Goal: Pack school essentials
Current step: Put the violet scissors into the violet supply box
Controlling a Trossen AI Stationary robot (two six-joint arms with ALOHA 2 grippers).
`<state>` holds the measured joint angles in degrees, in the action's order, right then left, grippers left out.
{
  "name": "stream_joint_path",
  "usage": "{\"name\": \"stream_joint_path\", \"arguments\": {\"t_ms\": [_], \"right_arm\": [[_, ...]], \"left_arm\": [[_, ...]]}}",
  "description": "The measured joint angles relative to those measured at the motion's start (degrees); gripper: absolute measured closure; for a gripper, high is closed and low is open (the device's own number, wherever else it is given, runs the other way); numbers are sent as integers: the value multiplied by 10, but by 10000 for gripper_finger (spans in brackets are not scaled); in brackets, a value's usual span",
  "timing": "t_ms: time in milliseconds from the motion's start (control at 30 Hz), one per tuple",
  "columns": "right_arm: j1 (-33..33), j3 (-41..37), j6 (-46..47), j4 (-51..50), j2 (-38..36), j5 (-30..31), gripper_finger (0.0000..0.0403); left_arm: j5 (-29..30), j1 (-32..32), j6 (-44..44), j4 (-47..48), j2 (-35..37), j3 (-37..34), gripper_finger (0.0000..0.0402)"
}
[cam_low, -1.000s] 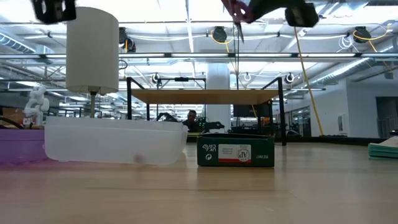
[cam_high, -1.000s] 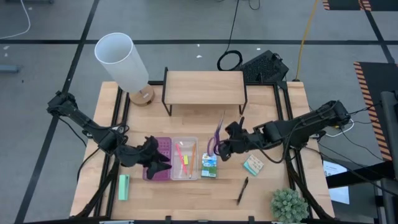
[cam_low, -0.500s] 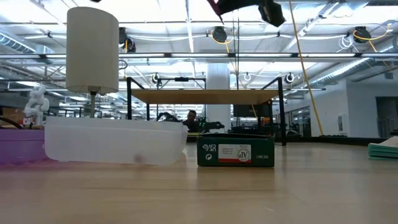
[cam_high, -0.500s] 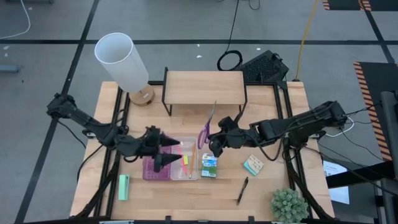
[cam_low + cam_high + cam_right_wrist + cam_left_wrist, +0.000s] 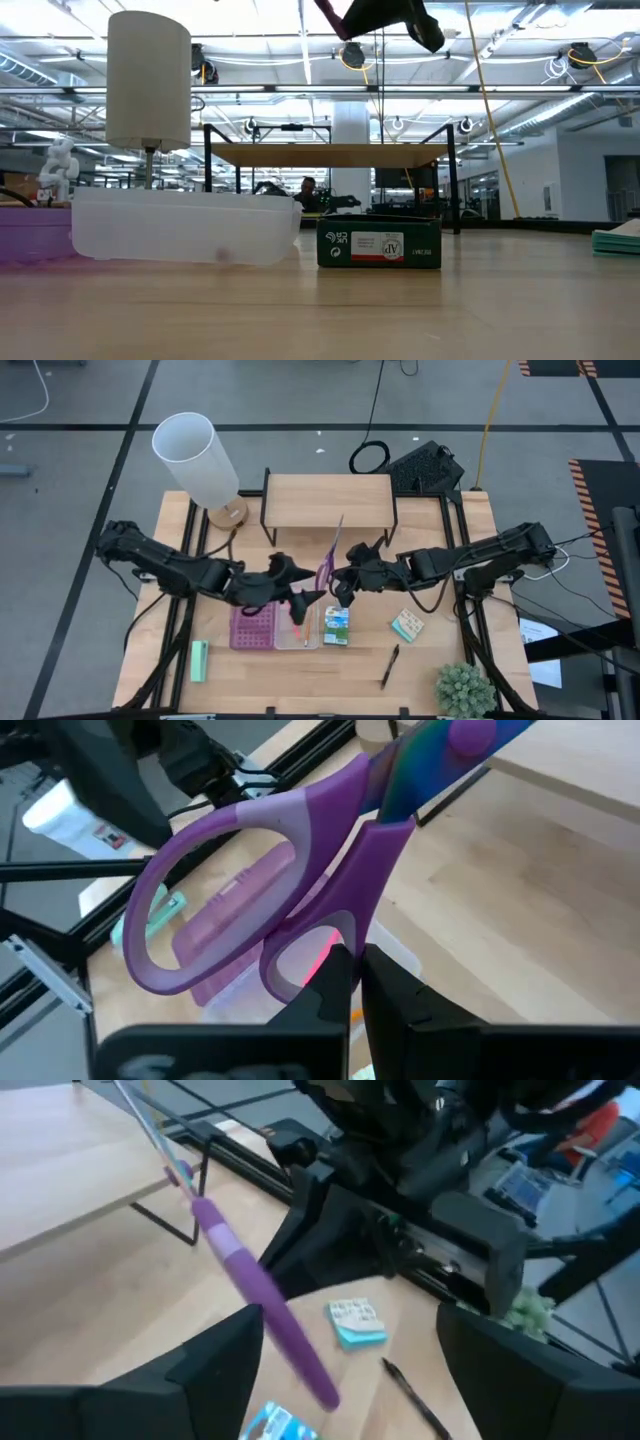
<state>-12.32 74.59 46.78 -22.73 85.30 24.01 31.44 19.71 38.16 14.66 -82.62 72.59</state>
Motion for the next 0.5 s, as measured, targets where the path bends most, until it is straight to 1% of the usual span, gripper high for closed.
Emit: {"name": "stream_joint_path", "arguments": {"t_ms": [67,200,367,500], "right_arm": [[4,0,-1,-5,0,0,401],[9,-1,-16,-8,0,1,401],[8,0,-40,11,0,-1,401],[9,0,-48,10,0,0,401]], "left_arm": [[2,-8,8,3,-12,9,116],[6,-26,58,1,-28,13,151],[6,-42,108,7,-44,12,212],[11,-45,122,5,-44,12,262]]}}
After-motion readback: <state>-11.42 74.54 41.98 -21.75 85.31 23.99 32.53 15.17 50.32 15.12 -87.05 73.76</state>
